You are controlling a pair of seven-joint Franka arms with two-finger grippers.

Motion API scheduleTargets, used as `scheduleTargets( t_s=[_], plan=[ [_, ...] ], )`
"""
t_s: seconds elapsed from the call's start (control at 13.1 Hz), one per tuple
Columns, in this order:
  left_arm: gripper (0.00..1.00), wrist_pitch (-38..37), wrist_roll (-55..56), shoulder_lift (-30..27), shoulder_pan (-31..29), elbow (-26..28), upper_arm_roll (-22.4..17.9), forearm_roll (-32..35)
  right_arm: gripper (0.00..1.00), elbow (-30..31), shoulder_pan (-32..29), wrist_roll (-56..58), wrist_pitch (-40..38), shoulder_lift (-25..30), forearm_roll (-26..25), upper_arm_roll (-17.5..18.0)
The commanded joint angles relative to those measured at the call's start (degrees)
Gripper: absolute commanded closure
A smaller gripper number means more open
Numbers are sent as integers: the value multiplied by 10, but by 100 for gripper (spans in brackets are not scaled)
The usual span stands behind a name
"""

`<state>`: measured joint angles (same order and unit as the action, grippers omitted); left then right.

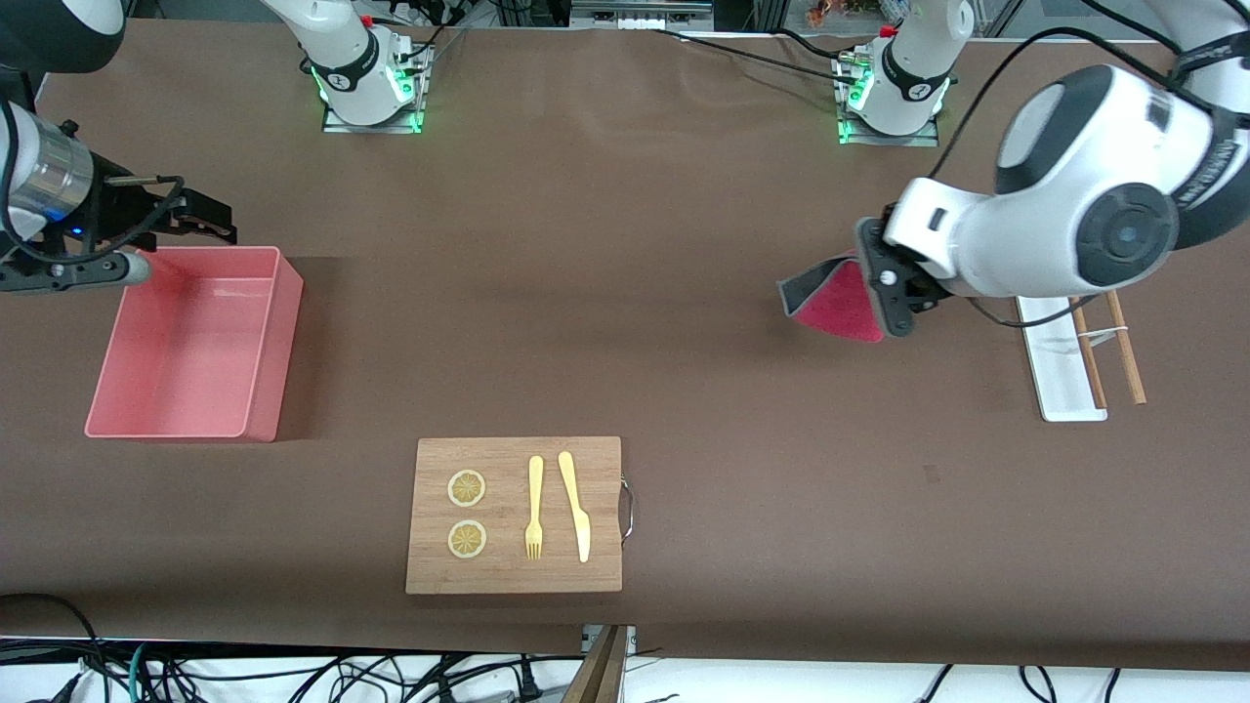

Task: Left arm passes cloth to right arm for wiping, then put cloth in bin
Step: 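Carry the cloth to center with the left gripper while the right gripper approaches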

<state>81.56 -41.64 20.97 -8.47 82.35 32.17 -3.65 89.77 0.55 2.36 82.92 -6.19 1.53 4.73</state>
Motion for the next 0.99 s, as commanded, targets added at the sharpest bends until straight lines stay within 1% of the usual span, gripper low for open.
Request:
scheduleTargets(
  t_s=[0.0, 0.08, 0.15, 0.31, 0.38, 0.53, 0.61, 0.69, 0.76, 0.84, 0.92],
  plan=[
    [100, 25, 117, 37, 53, -42, -4, -10, 0, -25, 59, 2, -47, -52, 24, 4],
    [100, 41, 161, 50, 71, -47, -4, -11, 0, -27, 83, 2, -32, -52, 43, 5],
    [100, 65, 188, 67, 76, -56, -3, -14, 0, -34, 111, 0, -24, -58, 58, 5],
    [100, 89, 189, 80, 79, -57, -4, -55, 0, -42, 159, 4, -6, -73, 123, 5],
    [100, 99, 179, 86, 74, -59, -4, -74, 0, -42, 193, 10, 25, -80, 138, 6],
    [100, 124, 138, 80, 77, -67, -2, -120, 0, -42, 255, 67, 111, -93, 140, 7],
    [100, 138, 109, 80, 79, -77, -1, -136, 0, -42, 271, 84, 145, -102, 141, 7],
    [100, 139, 73, 81, 79, -77, -1, -164, 0, -43, 279, 98, 173, -111, 142, 10],
    [100, 138, 38, 81, 73, -77, -1, -209, 0, -43, 281, 119, 203, -118, 150, 23],
    [100, 137, 5, 79, 70, -76, -1, -236, 0, -43, 282, 144, 233, -124, 172, 31],
    [100, 138, -22, 79, 70, -77, 0, -244, 0, -44, 284, 166, 257, -131, 181, 34]
  ],
)
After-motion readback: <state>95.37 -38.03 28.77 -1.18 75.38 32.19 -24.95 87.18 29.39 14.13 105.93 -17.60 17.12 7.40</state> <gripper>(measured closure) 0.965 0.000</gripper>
